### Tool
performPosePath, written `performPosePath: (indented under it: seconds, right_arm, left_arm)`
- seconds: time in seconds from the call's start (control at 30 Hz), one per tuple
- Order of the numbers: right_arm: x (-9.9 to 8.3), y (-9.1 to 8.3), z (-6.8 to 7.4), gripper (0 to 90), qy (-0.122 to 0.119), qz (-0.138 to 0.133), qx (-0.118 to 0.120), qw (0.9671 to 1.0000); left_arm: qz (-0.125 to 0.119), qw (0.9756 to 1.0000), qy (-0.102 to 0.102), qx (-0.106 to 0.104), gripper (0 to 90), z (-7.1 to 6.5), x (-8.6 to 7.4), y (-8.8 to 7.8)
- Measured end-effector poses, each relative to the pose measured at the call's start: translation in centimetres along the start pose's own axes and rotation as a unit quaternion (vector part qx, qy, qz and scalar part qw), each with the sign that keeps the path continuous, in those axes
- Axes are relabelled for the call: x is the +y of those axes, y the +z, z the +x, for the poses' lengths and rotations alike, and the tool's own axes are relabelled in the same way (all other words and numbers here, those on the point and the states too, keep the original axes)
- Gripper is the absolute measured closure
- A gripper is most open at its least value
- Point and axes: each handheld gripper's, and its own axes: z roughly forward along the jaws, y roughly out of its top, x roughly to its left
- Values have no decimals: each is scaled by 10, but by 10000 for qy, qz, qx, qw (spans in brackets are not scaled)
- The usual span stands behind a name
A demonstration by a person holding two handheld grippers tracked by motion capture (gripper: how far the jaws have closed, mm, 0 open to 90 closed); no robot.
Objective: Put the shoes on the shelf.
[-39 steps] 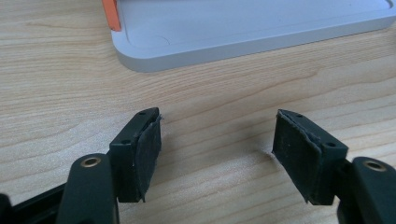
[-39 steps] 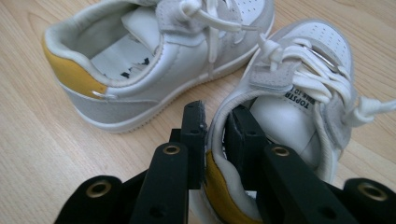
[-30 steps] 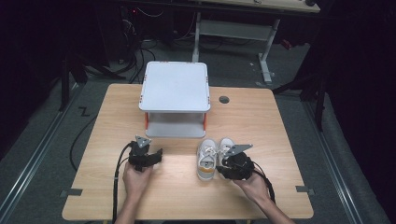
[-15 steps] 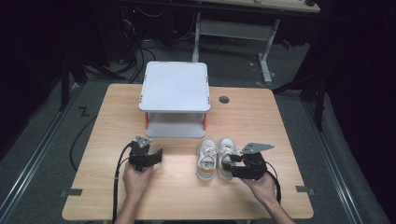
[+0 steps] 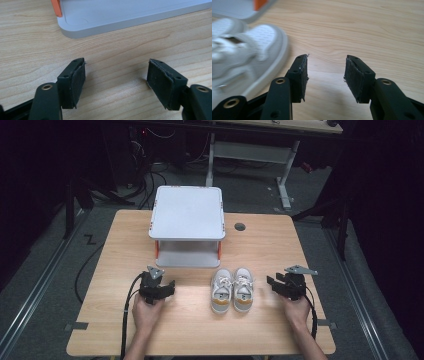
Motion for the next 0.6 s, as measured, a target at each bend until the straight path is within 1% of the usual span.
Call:
performPosePath:
  seconds: [0.07, 0.13, 0.17, 0.27, 0.37, 0.4, 0.43, 0.5, 0.6]
  right_arm:
    - [-1, 6, -5, 521, 53, 43, -91, 9999]
    - [-3, 11, -8, 513, 57, 87, -187, 9998]
    - [-3, 12, -8, 509, 59, 104, -197, 9997]
    - [-5, 17, -8, 486, -48, 176, -302, 9994]
    - [-10, 22, -9, 449, -115, 281, -328, 9990]
    - [-12, 22, -9, 446, -165, 227, -376, 9989]
    - [-12, 22, -9, 444, -172, 233, -389, 9988]
    - [-12, 23, -9, 424, -182, 234, -394, 9988]
    - [-12, 23, -8, 393, -203, 244, -380, 9988]
  left_arm:
    - [22, 10000, 37, 10, 312, 0, 0, 0]
    - [13, 10000, 59, 28, 309, -1, 0, 0]
    - [13, 10000, 56, 26, 309, -1, 0, 0]
    - [1, 10000, 51, 22, 309, -1, 0, 1]
    - [19, 10000, 60, 21, 306, -1, 0, 0]
    - [29, 10000, 70, 4, 300, -1, 0, 1]
    - [33, 10000, 69, -9, 286, -2, 0, 1]
    - [39, 9999, 98, -54, 266, -2, 0, 1]
    - [53, 9999, 132, -61, 253, -2, 1, 1]
